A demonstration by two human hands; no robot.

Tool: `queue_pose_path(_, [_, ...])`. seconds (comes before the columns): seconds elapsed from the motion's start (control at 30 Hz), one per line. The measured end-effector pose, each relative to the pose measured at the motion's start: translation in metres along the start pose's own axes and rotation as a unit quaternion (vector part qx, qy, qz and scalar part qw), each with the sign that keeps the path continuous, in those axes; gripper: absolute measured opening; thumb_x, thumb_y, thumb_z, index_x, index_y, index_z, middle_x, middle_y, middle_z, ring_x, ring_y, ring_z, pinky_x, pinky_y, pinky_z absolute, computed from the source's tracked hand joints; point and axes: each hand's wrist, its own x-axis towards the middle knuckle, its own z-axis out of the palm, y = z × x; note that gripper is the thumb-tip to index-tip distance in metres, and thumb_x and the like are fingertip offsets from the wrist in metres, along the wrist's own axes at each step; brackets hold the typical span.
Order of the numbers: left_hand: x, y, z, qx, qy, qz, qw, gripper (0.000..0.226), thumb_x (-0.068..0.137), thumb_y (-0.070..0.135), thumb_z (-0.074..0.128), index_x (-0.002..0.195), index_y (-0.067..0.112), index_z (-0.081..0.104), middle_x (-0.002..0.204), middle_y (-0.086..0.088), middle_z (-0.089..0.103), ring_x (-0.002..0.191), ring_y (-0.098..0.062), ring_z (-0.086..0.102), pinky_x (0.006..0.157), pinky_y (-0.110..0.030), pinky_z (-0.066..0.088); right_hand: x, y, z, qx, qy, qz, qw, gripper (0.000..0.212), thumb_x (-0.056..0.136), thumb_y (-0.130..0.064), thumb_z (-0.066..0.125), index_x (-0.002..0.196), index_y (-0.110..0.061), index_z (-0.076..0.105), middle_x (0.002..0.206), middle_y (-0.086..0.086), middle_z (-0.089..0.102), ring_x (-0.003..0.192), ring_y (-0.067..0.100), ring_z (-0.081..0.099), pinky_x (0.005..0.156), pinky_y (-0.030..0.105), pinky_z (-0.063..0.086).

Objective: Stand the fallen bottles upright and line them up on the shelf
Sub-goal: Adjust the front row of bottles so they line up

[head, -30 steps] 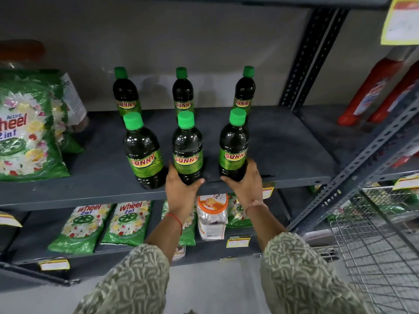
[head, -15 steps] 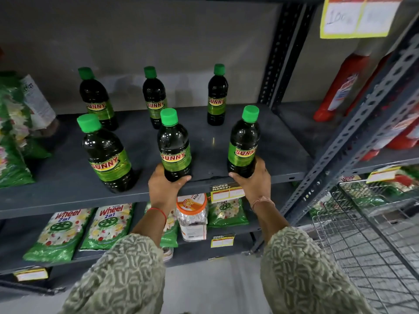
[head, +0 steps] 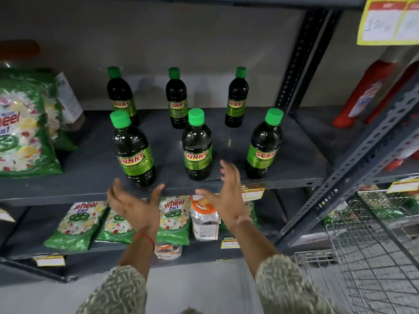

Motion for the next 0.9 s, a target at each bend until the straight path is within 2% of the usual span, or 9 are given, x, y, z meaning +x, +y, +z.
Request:
queue_pose_path(0.07, [0.022, -0.001, -0.003, 0.02, -0.025, -0.005, 0.999, 0.108, 0.058, 0.031, 0.084, 0.141, -0.002, 0.023, 0.147, -0.025, 0.033, 0.138, -0.039, 0.03, 0.117, -0.048, 0.019, 0.03, -0.004, 0.009, 0.009, -0.046, 0.056, 0.997, 0.103, 0.058, -0.03, 0.086, 0.139, -0.012, 0.026, 0.145, 0.013, 0.031, 0.135, 0.027, 0.033, 0.112, 0.043, 0.033])
queue_pose_path(0.13, [0.039, -0.005, -0.002, 0.029, -0.061, 0.004, 0.998, 0.099, 0.062, 0.031, 0.083, 0.141, 0.004, 0.029, 0.142, -0.016, 0.047, 0.134, -0.031, 0.04, 0.119, -0.046, 0.009, 0.051, -0.004, 0.018, -0.014, -0.07, 0.071, 0.995, 0.097, 0.053, -0.026, 0.088, 0.132, -0.007, 0.035, 0.135, 0.016, 0.045, 0.128, 0.029, 0.041, 0.108, 0.042, 0.037])
queue_pose_path(0.23, [0.049, -0.012, -0.001, 0.029, -0.083, 0.034, 0.996, 0.077, 0.066, 0.032, 0.079, 0.131, 0.008, 0.044, 0.128, -0.013, 0.061, 0.123, -0.028, 0.052, 0.119, -0.039, 0.002, 0.058, -0.002, 0.029, -0.025, -0.038, 0.094, 0.995, 0.079, 0.053, -0.023, 0.087, 0.118, -0.006, 0.045, 0.119, 0.016, 0.057, 0.115, 0.031, 0.051, 0.098, 0.042, 0.045])
queue_pose_path(0.43, [0.073, -0.024, -0.014, 0.022, -0.07, 0.026, 0.997, 0.066, 0.066, 0.027, 0.08, 0.122, 0.006, 0.051, 0.118, -0.013, 0.066, 0.116, -0.03, 0.056, 0.119, -0.036, 0.0, 0.054, -0.006, 0.048, -0.061, -0.009, 0.069, 0.996, 0.077, 0.054, -0.031, 0.087, 0.114, -0.004, 0.048, 0.113, 0.017, 0.06, 0.107, 0.031, 0.054, 0.092, 0.042, 0.048])
queue_pose_path(0.53, [0.089, -0.035, -0.026, 0.01, -0.073, 0.015, 0.997, 0.063, 0.065, 0.025, 0.082, 0.118, 0.007, 0.053, 0.117, -0.015, 0.067, 0.115, -0.033, 0.056, 0.118, -0.036, 0.014, 0.052, -0.01, 0.053, -0.075, 0.0, 0.065, 0.995, 0.075, 0.055, -0.034, 0.086, 0.113, -0.004, 0.049, 0.111, 0.016, 0.059, 0.106, 0.031, 0.054, 0.089, 0.04, 0.047])
queue_pose_path(0.6, [0.093, -0.036, -0.032, -0.021, -0.081, 0.01, 0.996, 0.061, 0.064, 0.023, 0.082, 0.116, 0.009, 0.055, 0.115, -0.016, 0.067, 0.11, -0.033, 0.059, 0.104, -0.037, 0.038, 0.051, -0.01, 0.054, -0.083, -0.001, 0.064, 0.995, 0.075, 0.056, -0.035, 0.085, 0.113, -0.005, 0.049, 0.111, 0.016, 0.06, 0.106, 0.03, 0.054, 0.088, 0.039, 0.047])
queue_pose_path(0.63, [0.093, -0.035, -0.034, -0.03, -0.085, 0.009, 0.996, 0.06, 0.064, 0.021, 0.082, 0.115, 0.01, 0.055, 0.114, -0.016, 0.067, 0.107, -0.032, 0.06, 0.095, -0.035, 0.045, 0.051, -0.01, 0.054, -0.088, -0.003, 0.063, 0.994, 0.074, 0.056, -0.035, 0.085, 0.113, -0.005, 0.049, 0.111, 0.016, 0.059, 0.106, 0.03, 0.053, 0.088, 0.038, 0.046])
queue_pose_path(0.7, [0.093, -0.035, -0.035, -0.031, -0.086, 0.012, 0.996, 0.06, 0.064, 0.021, 0.083, 0.115, 0.009, 0.055, 0.114, -0.015, 0.067, 0.105, -0.03, 0.061, 0.09, -0.035, 0.048, 0.051, -0.012, 0.054, -0.095, -0.01, 0.064, 0.993, 0.073, 0.057, -0.036, 0.085, 0.113, -0.005, 0.048, 0.111, 0.016, 0.059, 0.105, 0.029, 0.053, 0.087, 0.037, 0.046])
queue_pose_path(0.9, [0.095, -0.036, -0.038, -0.014, -0.085, 0.016, 0.996, 0.065, 0.063, 0.026, 0.083, 0.119, 0.009, 0.053, 0.116, -0.015, 0.067, 0.107, -0.031, 0.061, 0.093, -0.039, 0.05, 0.049, -0.017, 0.053, -0.097, -0.014, 0.065, 0.993, 0.072, 0.058, -0.034, 0.084, 0.114, -0.005, 0.049, 0.11, 0.016, 0.059, 0.105, 0.029, 0.053, 0.088, 0.037, 0.047])
